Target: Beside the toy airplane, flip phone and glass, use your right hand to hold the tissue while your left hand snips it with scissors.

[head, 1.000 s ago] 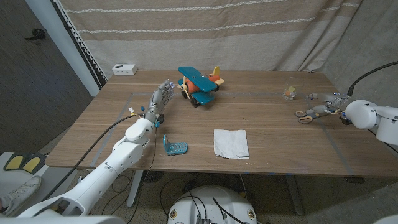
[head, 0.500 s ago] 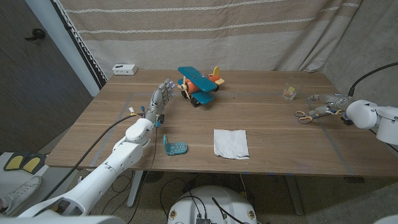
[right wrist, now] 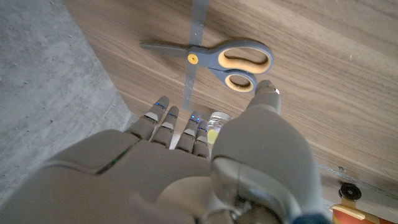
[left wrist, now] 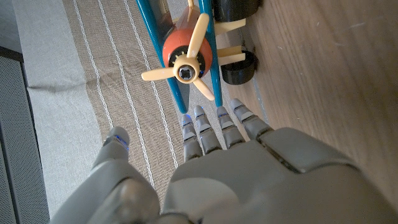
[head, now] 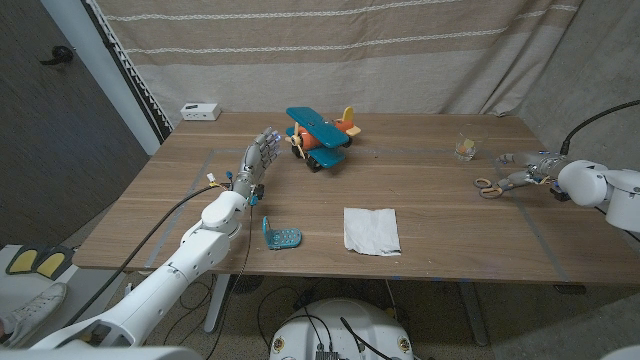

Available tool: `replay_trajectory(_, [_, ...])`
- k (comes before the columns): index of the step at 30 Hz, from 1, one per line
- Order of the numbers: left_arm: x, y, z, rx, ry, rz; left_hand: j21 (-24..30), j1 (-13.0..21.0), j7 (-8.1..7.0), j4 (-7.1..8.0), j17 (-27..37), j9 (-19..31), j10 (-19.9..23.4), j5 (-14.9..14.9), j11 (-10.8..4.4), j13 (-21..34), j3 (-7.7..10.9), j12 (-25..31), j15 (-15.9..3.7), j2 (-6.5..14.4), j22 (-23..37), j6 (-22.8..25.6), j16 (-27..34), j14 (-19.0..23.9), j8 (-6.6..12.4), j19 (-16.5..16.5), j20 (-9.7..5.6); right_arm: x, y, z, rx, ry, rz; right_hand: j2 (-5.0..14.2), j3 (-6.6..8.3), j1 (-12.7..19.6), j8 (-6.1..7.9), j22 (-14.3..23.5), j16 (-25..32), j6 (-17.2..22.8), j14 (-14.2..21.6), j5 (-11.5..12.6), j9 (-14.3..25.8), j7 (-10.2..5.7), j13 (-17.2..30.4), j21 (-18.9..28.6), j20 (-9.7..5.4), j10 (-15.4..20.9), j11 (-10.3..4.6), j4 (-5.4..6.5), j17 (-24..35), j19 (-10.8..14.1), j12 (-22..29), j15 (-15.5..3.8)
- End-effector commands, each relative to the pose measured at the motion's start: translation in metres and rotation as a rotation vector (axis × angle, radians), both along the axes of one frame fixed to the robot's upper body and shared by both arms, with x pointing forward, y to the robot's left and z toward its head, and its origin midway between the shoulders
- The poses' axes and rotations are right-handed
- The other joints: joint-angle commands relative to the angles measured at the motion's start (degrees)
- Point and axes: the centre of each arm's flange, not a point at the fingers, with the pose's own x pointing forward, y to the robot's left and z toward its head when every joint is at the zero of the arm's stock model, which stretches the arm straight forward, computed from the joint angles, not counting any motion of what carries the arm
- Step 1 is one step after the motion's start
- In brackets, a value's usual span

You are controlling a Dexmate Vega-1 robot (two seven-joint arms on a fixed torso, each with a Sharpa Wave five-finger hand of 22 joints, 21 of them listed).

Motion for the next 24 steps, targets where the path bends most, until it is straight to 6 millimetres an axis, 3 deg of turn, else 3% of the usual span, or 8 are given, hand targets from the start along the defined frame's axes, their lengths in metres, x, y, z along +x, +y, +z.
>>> replay_trajectory(1, [-0.0021, 0.0, -0.0021, -0.003, -0.008, 0.006, 0.07, 0.19, 0.08, -0.04, 0.25, 0.3, 0.73, 0.02, -0.04, 0.07, -0.05, -0.11, -7.95, 0.36, 0.21, 0.4, 0.09, 0.08, -0.09, 0.11, -3.99, -0.0007, -0.0063, -0.0024, -0.018, 0.017, -0.026, -0.08, 0.19, 0.72, 0.34, 0.17, -0.34, 0.49, -0.49, -0.18, 0.16, -0.3, 0.33, -0.15, -6.62, 0.46, -0.13, -0.08, 0.1, 0.49, 0.13, -10.11])
replay_trajectory(9, [-0.0033, 0.002, -0.003, -0.003, -0.008, 0.012, 0.04, 0.1, 0.08, 0.0, 0.26, 0.3, 0.76, 0.03, -0.11, 0.08, -0.1, -0.11, -7.94, 0.34, 0.21, 0.51, 0.1, 0.11, -0.06, 0.04, -3.95, -0.0003, -0.011, -0.0031, -0.015, 0.02, -0.037, -0.08, 0.28, 1.14, 0.58, 0.18, -0.35, 1.33, -0.09, -0.34, 0.15, -0.32, 0.33, -0.28, -6.75, 1.64, -0.45, -0.06, 0.09, 0.66, 0.48, -10.04])
replay_trajectory(24, [-0.0054, 0.0023, -0.005, -0.007, -0.005, 0.014, 0.02, -0.11, 0.18, 0.11, 0.27, 0.3, 0.78, 0.01, -0.12, 0.08, -0.18, -0.12, -7.92, 0.37, 0.21, 0.53, 0.13, 0.19, -0.08, -0.03, -3.96, 0.0048, -0.012, 0.0029, -0.036, 0.038, -0.043, 0.55, 1.18, 3.47, 1.48, 0.2, -0.68, 4.49, -0.09, -0.61, 0.21, -3.07, 0.34, -0.6, -7.38, 3.24, -2.55, -0.43, 0.06, 0.76, 0.71, -10.36])
